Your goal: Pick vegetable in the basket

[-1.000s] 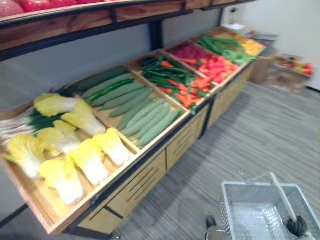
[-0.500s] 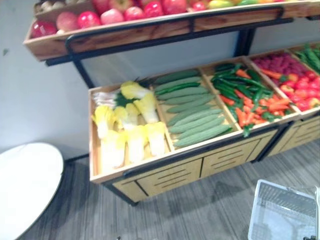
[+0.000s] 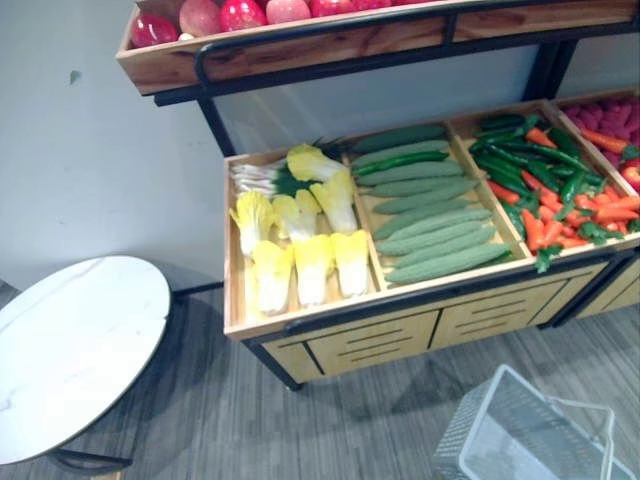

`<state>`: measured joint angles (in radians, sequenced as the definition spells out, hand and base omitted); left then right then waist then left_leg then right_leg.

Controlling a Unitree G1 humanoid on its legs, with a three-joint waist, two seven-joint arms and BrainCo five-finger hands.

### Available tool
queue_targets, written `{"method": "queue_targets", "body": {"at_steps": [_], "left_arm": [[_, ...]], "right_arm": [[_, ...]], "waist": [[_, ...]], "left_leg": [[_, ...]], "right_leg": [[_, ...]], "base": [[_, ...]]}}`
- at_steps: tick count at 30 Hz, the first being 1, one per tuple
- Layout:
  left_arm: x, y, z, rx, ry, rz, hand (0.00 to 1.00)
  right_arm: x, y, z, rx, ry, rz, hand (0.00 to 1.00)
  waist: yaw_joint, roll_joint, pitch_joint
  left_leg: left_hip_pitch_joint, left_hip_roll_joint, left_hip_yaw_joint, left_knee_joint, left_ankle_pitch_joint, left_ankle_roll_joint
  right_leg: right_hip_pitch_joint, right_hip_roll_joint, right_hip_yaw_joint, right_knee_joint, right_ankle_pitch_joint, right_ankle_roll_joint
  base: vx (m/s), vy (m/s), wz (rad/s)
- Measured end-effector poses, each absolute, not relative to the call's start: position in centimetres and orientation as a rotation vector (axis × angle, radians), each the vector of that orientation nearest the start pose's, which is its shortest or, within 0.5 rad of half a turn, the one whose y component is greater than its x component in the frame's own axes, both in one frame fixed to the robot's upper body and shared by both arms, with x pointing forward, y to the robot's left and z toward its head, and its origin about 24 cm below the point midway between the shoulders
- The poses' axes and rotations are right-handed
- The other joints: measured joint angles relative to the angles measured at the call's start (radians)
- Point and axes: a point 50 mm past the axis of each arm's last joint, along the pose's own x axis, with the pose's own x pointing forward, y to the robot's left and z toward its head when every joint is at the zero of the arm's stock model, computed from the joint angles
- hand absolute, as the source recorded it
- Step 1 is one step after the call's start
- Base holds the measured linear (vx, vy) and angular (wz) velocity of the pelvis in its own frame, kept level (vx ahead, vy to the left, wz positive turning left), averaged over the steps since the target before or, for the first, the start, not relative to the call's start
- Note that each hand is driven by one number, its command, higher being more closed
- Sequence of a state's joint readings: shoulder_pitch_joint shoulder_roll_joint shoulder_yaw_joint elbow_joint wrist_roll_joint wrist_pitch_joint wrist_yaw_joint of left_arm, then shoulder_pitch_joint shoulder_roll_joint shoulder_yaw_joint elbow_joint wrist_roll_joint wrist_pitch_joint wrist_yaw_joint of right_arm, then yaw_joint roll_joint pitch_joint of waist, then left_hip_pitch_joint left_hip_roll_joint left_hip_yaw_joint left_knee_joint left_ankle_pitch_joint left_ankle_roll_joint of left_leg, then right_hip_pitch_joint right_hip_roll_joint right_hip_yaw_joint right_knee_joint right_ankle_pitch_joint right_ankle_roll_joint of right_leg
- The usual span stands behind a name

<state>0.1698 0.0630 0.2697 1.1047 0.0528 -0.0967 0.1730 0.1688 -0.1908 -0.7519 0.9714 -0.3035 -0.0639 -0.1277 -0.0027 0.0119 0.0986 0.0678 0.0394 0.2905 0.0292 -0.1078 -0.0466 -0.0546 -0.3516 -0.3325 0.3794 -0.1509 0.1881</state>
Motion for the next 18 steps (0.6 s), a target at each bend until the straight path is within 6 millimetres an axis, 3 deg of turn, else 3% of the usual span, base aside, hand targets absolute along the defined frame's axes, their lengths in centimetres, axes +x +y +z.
{"method": "queue_targets", "body": {"at_steps": [2,3,4,5,6,8,10,11,12,14,16,18], "left_arm": [[5.3,22.7,-16.3,0.099,1.146,0.45,0.0],[5.7,23.1,-16.1,0.108,1.132,0.455,0.0],[6.6,23.7,-15.8,0.123,1.102,0.463,0.0],[7.6,24.4,-15.4,0.141,1.07,0.48,0.0],[7.9,24.6,-15.3,0.141,1.06,0.487,0.0],[9.5,25.5,-14.7,0.126,1.011,0.528,0.0],[9.8,25.7,-14.6,0.099,0.997,0.564,0.0],[10.3,25.7,-14.4,0.074,0.978,0.59,0.0],[10.5,25.3,-14.5,0.05,0.976,0.6,0.0],[10.3,23.7,-15.0,-0.013,0.987,0.618,0.0],[10.4,23.4,-15.0,-0.044,0.976,0.646,0.0],[10.6,23.9,-14.6,-0.06,0.941,0.69,0.0]], "right_arm": [[4.4,-31.5,-13.0,-0.179,1.054,-0.77,1.0],[4.6,-31.3,-13.1,-0.177,1.052,-0.762,1.0],[4.9,-30.9,-13.3,-0.176,1.051,-0.741,1.0],[5.3,-30.1,-13.6,-0.147,1.048,-0.728,1.0],[5.3,-29.9,-13.7,-0.147,1.048,-0.722,1.0],[5.9,-29.4,-13.8,-0.136,1.038,-0.694,1.0],[5.7,-29.1,-13.9,-0.128,1.046,-0.687,1.0],[5.1,-28.7,-14.2,-0.117,1.06,-0.689,1.0],[5.0,-28.8,-14.2,-0.11,1.061,-0.699,1.0],[4.7,-29.2,-14.0,-0.094,1.052,-0.738,1.0],[4.2,-29.5,-14.0,-0.076,1.057,-0.77,1.0],[3.7,-29.4,-14.1,-0.05,1.067,-0.789,1.0]], "waist": [[-0.007,-0.014,0.001],[-0.007,-0.022,0.005],[-0.011,-0.013,0.01],[-0.015,-0.018,0.009],[-0.015,-0.02,0.011],[-0.013,-0.026,0.022],[-0.016,-0.038,0.02],[-0.017,-0.067,0.019],[-0.015,-0.06,0.022],[-0.003,-0.007,0.011],[0.001,0.017,0.008],[0.003,0.02,0.007]], "left_leg": [[0.017,0.004,-0.011,-0.01,0.005,0.002],[0.025,0.006,-0.015,-0.012,0.006,0.004],[0.036,0.017,-0.026,-0.011,0.006,0.006],[0.038,0.051,-0.04,-0.01,0.005,0.008],[0.038,0.06,-0.045,-0.01,0.005,0.007],[0.041,0.104,-0.068,-0.011,0.003,-0.003],[0.044,0.106,-0.077,-0.006,-0.001,-0.02],[0.048,0.088,-0.086,-0.005,-0.014,-0.043],[0.061,0.102,-0.087,-0.009,-0.02,-0.059],[0.059,0.153,-0.047,-0.009,-0.008,-0.08],[0.061,0.172,-0.027,-0.011,0.01,-0.101],[0.075,0.189,-0.018,-0.022,0.033,-0.109]], "right_leg": [[-0.091,0.004,0.105,0.163,0.056,-0.083],[-0.11,0.009,0.129,0.201,0.072,-0.1],[-0.135,0.023,0.161,0.236,0.072,-0.097],[-0.134,0.082,0.202,0.179,0.021,-0.098],[-0.134,0.096,0.205,0.165,0.013,-0.099],[-0.155,0.181,0.223,0.042,0.01,-0.099],[-0.149,0.196,0.263,-0.079,0.053,-0.073],[-0.142,0.178,0.288,-0.116,0.1,-0.051],[-0.132,0.186,0.279,-0.11,0.081,-0.051],[-0.127,0.232,0.249,-0.118,0.066,-0.076],[-0.112,0.251,0.229,-0.123,0.054,-0.094],[-0.086,0.268,0.214,-0.14,0.051,-0.1]], "base": [[0.12,0.105,0.02],[0.2,0.07,0.16],[0.19,-0.022,0.27],[0.18,-0.043,0.3],[0.16,-0.099,0.37],[0.16,-0.138,0.3],[0.17,-0.183,0.36],[0.17,-0.23,0.39],[0.18,-0.263,0.26],[0.21,-0.231,0.07],[0.16,-0.165,0.16],[0.13,-0.172,0.19]]}}
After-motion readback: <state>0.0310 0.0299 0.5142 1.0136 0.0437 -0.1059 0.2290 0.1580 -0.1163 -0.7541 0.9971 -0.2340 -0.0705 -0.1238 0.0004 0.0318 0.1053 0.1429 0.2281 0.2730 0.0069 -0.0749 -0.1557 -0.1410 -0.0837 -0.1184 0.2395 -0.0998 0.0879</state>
